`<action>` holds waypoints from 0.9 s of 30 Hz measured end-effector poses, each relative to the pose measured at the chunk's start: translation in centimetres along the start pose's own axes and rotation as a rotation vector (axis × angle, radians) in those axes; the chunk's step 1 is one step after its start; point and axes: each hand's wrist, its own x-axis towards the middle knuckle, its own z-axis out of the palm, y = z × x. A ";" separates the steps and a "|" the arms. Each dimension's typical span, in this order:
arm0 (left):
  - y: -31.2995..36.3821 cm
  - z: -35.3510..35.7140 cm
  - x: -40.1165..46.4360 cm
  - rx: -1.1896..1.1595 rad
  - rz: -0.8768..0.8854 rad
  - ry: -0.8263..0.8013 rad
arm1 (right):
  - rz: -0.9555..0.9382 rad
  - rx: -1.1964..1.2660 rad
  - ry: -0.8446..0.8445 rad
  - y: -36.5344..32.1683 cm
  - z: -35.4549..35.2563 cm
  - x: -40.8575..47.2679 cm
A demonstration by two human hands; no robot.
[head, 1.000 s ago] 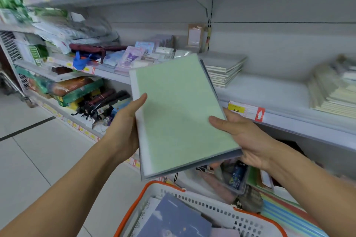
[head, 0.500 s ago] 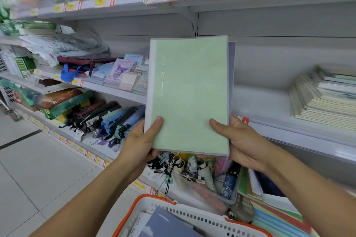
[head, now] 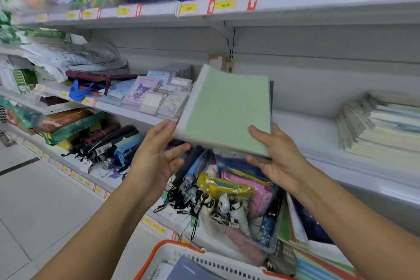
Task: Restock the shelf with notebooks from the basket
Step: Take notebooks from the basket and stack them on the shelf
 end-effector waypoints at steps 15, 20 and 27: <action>0.0 -3.2 0.7 0.030 -0.110 0.144 | 0.119 -1.014 0.208 -6.6 1.4 14.9; -0.4 -3.0 0.5 0.089 -0.112 0.144 | -0.090 -1.491 0.167 -5.8 0.0 16.7; -1.0 -2.2 0.9 0.103 -0.097 0.180 | -0.304 -1.721 0.213 -5.8 -1.1 19.0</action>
